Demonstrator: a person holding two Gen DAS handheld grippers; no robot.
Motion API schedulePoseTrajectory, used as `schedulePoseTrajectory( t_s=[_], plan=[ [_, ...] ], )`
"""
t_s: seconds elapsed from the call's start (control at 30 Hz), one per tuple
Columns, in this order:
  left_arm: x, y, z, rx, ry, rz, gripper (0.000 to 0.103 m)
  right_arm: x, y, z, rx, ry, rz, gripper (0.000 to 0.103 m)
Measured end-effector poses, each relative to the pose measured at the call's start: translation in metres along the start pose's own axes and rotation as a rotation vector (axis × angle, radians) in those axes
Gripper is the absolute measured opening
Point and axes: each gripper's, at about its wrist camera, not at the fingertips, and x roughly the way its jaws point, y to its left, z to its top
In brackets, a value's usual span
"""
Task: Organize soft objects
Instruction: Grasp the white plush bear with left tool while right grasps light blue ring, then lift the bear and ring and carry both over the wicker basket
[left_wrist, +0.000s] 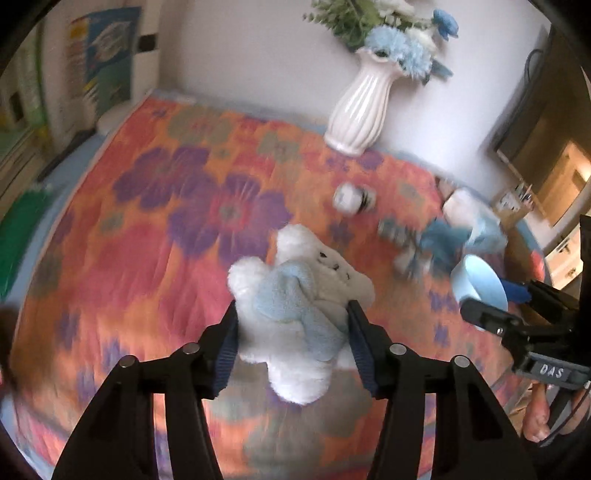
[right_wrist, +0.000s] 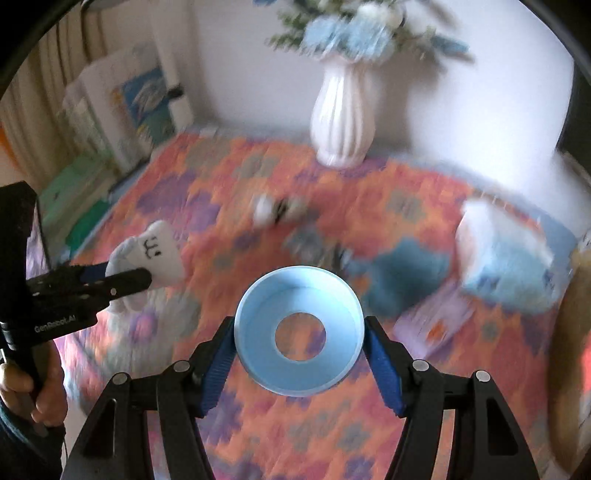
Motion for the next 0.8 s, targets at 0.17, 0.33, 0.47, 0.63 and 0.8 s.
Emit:
schedulePoseTrajectory(
  t_s=[0.17,0.33,0.47,0.63,0.8],
  plan=[
    [0.002,-0.006,-0.028,0.029,0.072,-0.043,0.068,0.012,0.016,-0.03,-0.026,0.042,-0.024,0.066],
    [-0.011,-0.019,-0.043,0.206,0.158,-0.039,0.075,0.013,0.009,-0.044,0.001,0.055,-0.021,0.066],
    [-0.003,-0.018,-0.038,0.19,0.149,0.014,0.075,0.017,-0.001,-0.049,0.042,0.068,-0.012,0.067],
    [0.009,-0.016,-0.028,0.162,0.152,0.003,0.075,0.021,-0.006,-0.06,0.069,0.088,0.005,0.082],
    [0.02,-0.031,-0.026,0.196,0.143,0.034,0.07,0.02,-0.005,-0.06,0.099,0.064,-0.003,0.08]
  ],
)
